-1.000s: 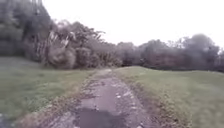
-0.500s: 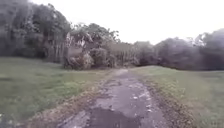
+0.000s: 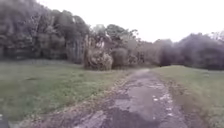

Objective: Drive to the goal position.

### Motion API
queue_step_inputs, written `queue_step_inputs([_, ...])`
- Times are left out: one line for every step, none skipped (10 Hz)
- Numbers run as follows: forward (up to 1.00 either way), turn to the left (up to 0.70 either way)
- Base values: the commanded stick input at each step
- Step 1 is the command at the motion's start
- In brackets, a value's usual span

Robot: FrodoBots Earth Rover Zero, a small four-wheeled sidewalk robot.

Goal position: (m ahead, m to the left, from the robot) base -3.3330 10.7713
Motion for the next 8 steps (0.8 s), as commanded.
queue_step_inputs([0.00,0.45])
queue_step_inputs([0.00,0.45])
queue_step_inputs([0.00,0.45])
queue_step_inputs([0.00,0.45])
queue_step_inputs([0.00,0.45])
queue_step_inputs([0.00,0.45])
queue_step_inputs([0.00,0.45])
queue_step_inputs([0.00,0.45])
